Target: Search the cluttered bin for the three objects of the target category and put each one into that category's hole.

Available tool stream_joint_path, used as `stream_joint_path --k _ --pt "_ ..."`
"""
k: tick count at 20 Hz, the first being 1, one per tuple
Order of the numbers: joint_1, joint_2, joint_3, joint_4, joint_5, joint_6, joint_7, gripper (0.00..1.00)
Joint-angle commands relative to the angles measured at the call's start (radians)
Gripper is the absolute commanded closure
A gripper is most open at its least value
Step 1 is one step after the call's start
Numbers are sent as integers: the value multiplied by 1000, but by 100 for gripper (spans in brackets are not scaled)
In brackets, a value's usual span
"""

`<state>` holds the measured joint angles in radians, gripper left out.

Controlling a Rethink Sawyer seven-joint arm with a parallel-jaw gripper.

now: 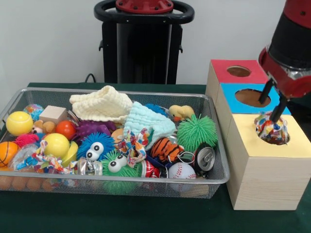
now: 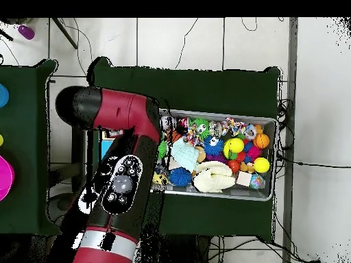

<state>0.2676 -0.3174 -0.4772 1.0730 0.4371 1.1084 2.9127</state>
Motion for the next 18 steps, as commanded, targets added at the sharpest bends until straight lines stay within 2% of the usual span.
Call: stream_joint_path --k 1,7,18 --pt "-51 17 5 -145 -70 225 89 0" --pt "-51 22 12 -155 -81 209 88 0" --pt "-28 1 24 -94 -83 139 72 0"
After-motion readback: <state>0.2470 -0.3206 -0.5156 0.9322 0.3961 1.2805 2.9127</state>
